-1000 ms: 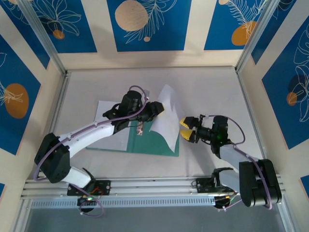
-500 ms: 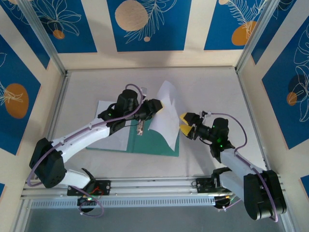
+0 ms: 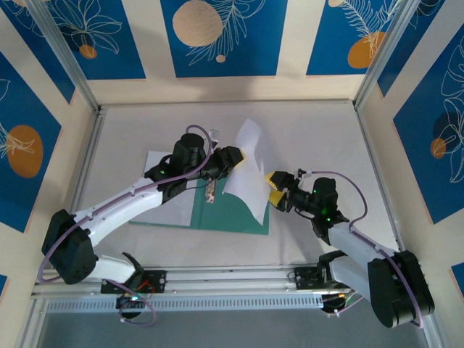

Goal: Put the files into the folder

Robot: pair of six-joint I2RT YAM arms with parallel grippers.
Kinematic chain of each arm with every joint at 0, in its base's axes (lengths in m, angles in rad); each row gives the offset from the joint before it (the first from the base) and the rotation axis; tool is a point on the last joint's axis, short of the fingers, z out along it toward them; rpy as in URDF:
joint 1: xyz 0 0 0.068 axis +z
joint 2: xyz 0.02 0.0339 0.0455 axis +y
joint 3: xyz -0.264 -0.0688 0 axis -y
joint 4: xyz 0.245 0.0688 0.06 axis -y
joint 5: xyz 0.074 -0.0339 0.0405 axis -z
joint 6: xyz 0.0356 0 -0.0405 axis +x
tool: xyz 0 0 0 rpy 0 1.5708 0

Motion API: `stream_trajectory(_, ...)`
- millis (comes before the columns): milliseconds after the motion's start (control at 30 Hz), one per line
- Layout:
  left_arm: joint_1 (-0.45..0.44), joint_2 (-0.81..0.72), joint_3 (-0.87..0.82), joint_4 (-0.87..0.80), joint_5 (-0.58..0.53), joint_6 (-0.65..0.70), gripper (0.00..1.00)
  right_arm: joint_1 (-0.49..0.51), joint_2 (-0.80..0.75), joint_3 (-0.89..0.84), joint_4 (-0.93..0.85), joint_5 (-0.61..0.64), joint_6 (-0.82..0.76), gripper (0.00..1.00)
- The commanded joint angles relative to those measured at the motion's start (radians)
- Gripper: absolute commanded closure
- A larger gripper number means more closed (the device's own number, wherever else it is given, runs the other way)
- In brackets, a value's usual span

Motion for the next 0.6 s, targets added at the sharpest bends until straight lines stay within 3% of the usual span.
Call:
stream_trajectory(0, -0.003, -0.022, 0.028, 0.033, 0.020, -0.010, 0.63, 0.013, 0.040, 0.025, 0.050, 0.022, 0.020, 0.22)
stream_trajectory(233, -0.008, -0.044, -0.038, 0.048, 0.031, -0.026, 0.63, 0.010, 0.079, 0.083, 0.171, -0.013, 0.070, 0.26)
stream_trajectory(567, 0.026, -0.095, -0.158, 0.086, 0.034, -0.061, 0.62, -0.016, -0.031, 0.111, 0.194, -0.021, 0.109, 0.27)
